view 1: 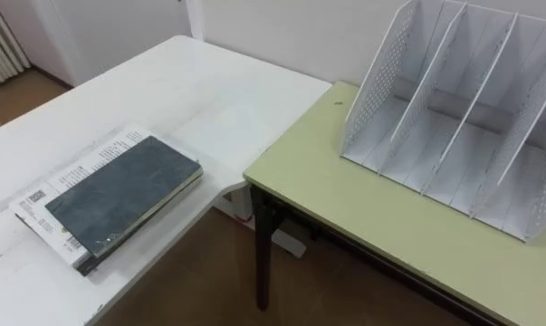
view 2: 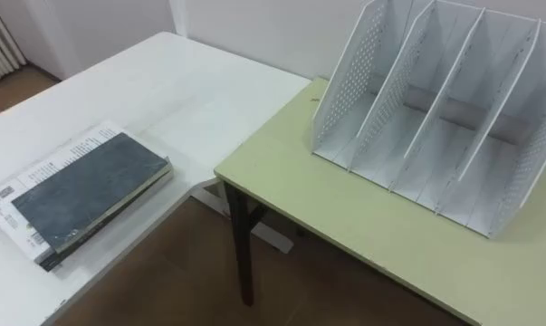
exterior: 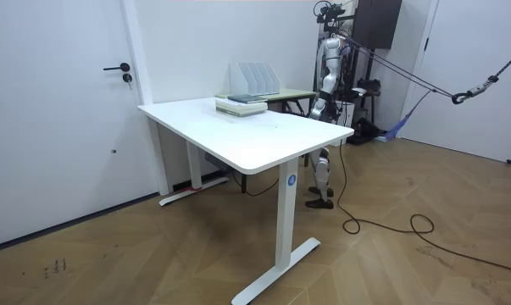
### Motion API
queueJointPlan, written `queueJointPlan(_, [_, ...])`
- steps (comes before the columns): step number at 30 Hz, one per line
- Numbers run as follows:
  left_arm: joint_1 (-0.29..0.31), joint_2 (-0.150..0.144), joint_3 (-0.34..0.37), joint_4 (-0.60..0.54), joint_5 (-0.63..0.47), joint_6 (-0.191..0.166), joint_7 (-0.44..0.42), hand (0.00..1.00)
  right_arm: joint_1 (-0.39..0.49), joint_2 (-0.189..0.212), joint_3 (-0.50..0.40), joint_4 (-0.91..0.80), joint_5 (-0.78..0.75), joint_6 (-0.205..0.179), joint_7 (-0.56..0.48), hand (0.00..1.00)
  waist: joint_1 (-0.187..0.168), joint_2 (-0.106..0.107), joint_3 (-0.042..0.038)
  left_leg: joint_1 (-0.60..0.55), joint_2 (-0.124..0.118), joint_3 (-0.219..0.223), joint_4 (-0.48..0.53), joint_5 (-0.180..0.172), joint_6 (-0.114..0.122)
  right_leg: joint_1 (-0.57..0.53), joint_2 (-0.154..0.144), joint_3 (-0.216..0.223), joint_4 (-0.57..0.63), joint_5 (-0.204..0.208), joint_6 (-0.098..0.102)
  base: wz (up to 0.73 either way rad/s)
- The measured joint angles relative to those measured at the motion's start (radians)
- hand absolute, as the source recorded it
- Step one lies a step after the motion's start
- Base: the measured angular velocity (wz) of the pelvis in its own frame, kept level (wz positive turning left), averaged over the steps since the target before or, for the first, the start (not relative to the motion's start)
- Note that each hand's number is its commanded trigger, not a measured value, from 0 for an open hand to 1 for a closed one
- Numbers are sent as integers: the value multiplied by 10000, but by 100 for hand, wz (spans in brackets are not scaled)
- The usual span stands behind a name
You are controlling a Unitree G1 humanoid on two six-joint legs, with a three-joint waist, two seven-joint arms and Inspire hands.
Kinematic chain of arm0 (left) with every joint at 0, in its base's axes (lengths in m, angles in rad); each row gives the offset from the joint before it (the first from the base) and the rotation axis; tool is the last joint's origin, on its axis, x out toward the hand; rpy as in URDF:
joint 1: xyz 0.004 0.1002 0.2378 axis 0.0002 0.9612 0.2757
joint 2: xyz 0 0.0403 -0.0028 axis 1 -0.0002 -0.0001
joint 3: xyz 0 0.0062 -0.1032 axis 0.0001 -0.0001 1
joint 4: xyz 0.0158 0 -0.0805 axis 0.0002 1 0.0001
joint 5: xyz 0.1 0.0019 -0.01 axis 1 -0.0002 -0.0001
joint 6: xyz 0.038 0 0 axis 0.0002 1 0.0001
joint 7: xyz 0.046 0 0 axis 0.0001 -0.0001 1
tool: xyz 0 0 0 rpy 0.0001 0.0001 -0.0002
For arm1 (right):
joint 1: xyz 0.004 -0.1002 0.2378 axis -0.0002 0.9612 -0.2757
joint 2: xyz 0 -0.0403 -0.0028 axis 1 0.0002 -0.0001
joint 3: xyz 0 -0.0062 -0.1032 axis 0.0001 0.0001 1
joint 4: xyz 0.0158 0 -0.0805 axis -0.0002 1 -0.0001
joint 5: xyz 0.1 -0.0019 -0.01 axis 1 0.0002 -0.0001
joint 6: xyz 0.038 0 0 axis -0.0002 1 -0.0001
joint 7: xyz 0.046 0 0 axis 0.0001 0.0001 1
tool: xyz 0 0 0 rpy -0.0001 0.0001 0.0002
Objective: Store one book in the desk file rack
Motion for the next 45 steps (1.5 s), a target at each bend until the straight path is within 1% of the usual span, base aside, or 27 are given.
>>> queueJointPlan(5, [4,8,79,1,1,-42,-120,0,-31,4,9,-15,-270,-9,81,0,27,-61,5,-1,-49,-44,-6,0,1,37,-47,-110,-4,-42,38,6])
queueJointPlan(13, [3,6,79,-1,22,-72,-17,0,-25,6,8,-4,-471,-19,-48,0,43,-51,12,0,-69,-91,60,-1,4,85,-63,-123,15,-51,53,0])
queueJointPlan(17, [-32,-6,107,-15,444,-75,129,0,-7,9,-123,-15,-475,-4,-37,0,22,-38,24,61,-77,-95,63,-23,33,212,-81,-265,3,-62,69,10])
queueJointPlan(22, [-112,-3,74,-28,622,-93,172,0,27,12,-147,-32,-444,-43,-47,0,30,-32,25,124,-101,-149,53,-28,47,257,-91,-228,12,-73,85,1])
queueJointPlan(27, [-129,-18,31,-37,1084,-280,378,0,30,34,-143,21,-452,-227,-106,0,7,-63,24,180,-107,-112,-26,-18,58,251,-92,-170,4,-79,95,-3])
queueJointPlan(30, [-118,-20,-197,-286,1202,-279,391,0,24,54,-130,31,-440,-261,-160,0,-18,-82,36,163,-114,-72,-26,-19,58,239,-102,-171,1,-84,104,0])
queueJointPlan(31, [-126,-18,-364,-423,1310,-281,385,0,7,73,-128,64,-454,-329,-167,0,-20,-87,41,156,-115,-70,-25,-19,58,232,-103,-170,-2,-84,105,0])
queueJointPlan(32, [-141,-38,-453,-519,1480,-284,363,0,0,85,-127,63,-466,-342,-178,0,-20,-61,25,157,-115,-69,-25,-19,58,231,-102,-157,-2,-84,105,0])
queueJointPlan(33, [-130,-47,-507,-613,1642,-282,357,0,7,87,-119,62,-465,-351,-182,0,-22,-65,26,160,-115,-68,-25,-19,58,231,-102,-149,-2,-84,105,0])
queueJointPlan(36, [-120,-42,-929,-1092,2313,-272,343,0,21,90,-86,38,-473,-414,-190,0,-60,-58,21,171,-111,-54,-16,-18,58,236,-102,-133,14,-84,105,0])
queueJointPlan(38, [-130,-39,-1467,-1588,3235,-270,302,0,-56,94,37,52,-480,-418,-220,0,-120,-57,20,176,-109,-29,-16,-16,62,225,-101,-95,32,-83,105,0])
queueJointPlan(39, [-140,-37,-1600,-1709,3448,-271,274,0,-75,95,47,63,-497,-417,-219,0,-136,-57,19,188,-108,-40,-16,-16,62,229,-101,-87,36,-83,106,0])
queueJointPlan(41, [-139,-35,-2068,-2163,4061,-273,136,0,-121,98,101,48,-547,-427,-232,0,-316,-84,36,225,-109,-57,-12,-16,63,264,-103,-81,41,-81,107,0])
queueJointPlan(44, [-187,-23,-2544,-2602,4477,-270,131,0,-164,119,253,39,-537,-460,-265,0,-499,-76,40,197,-106,-19,27,-16,63,261,-104,-94,48,-80,106,0])
queueJointPlan(45, [-221,-1,-2808,-2885,4722,-269,123,0,-256,122,343,39,-544,-462,-259,0,-595,-72,44,174,-102,-18,51,-16,63,243,-103,-91,57,-79,104,0])
